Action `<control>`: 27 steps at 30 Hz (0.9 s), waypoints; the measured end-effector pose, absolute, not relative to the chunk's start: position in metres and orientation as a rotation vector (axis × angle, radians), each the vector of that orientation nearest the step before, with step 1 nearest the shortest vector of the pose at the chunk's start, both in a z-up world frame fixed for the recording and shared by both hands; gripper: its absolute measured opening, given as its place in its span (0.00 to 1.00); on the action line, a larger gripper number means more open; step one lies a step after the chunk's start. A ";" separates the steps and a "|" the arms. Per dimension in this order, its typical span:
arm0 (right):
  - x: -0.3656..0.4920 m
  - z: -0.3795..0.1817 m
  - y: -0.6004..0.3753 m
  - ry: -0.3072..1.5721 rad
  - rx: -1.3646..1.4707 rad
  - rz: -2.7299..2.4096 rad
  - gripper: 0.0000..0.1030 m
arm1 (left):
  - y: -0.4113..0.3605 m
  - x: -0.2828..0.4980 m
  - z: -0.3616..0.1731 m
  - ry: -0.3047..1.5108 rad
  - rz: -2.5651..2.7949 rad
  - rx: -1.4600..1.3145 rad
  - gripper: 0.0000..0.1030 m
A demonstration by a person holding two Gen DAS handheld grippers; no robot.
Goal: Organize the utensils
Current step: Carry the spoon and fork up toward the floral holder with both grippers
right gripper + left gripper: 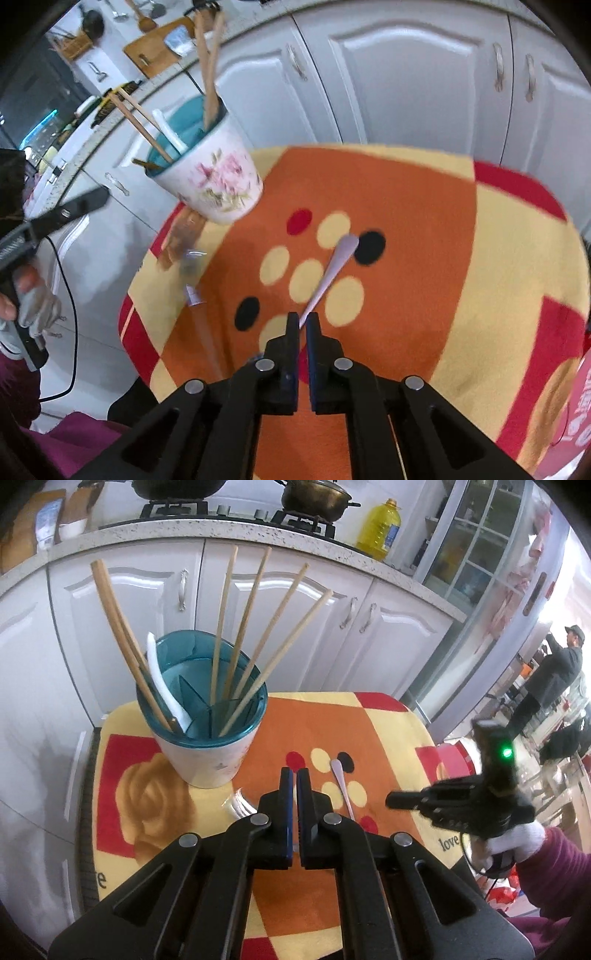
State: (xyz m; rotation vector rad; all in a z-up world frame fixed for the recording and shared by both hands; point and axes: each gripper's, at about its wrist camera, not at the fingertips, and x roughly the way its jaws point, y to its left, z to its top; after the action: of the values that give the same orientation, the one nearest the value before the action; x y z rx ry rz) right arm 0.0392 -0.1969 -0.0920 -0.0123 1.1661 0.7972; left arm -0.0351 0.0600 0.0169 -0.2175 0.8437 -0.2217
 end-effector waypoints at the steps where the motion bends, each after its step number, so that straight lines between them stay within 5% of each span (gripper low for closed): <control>1: 0.038 -0.097 -0.195 1.184 -0.014 0.805 0.04 | 0.060 -0.035 0.016 0.844 -0.221 -0.217 0.00; 9: 0.018 -0.130 -0.197 1.348 0.049 0.856 0.09 | 0.074 -0.037 -0.007 0.912 -0.179 -0.289 0.00; 13: 0.015 -0.143 -0.213 1.415 0.224 0.866 0.33 | 0.096 -0.040 -0.034 0.965 -0.079 -0.371 0.02; 14: 0.015 -0.146 -0.215 1.428 0.265 0.870 0.33 | 0.102 -0.042 -0.041 0.983 -0.056 -0.397 0.05; 16: 0.017 -0.152 -0.217 1.439 0.340 0.868 0.33 | 0.115 -0.046 -0.055 1.009 -0.010 -0.458 0.28; 18: 0.019 -0.155 -0.218 1.432 0.409 0.869 0.33 | 0.125 -0.053 -0.067 1.024 0.020 -0.522 0.34; 20: 0.024 -0.162 -0.221 1.433 0.515 0.867 0.31 | 0.131 -0.058 -0.079 1.048 0.051 -0.561 0.34; 23: 0.028 -0.171 -0.222 1.428 0.587 0.843 0.12 | 0.132 -0.059 -0.094 1.067 0.079 -0.583 0.35; 27: 0.026 -0.164 -0.220 1.408 0.530 0.845 0.06 | 0.125 -0.054 -0.111 1.096 0.045 -0.601 0.35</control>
State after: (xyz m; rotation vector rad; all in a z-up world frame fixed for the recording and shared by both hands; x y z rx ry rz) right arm 0.0259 -0.2201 -0.1642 0.5301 1.4078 0.8450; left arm -0.0542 0.1253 -0.1110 -0.6014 1.0957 0.0454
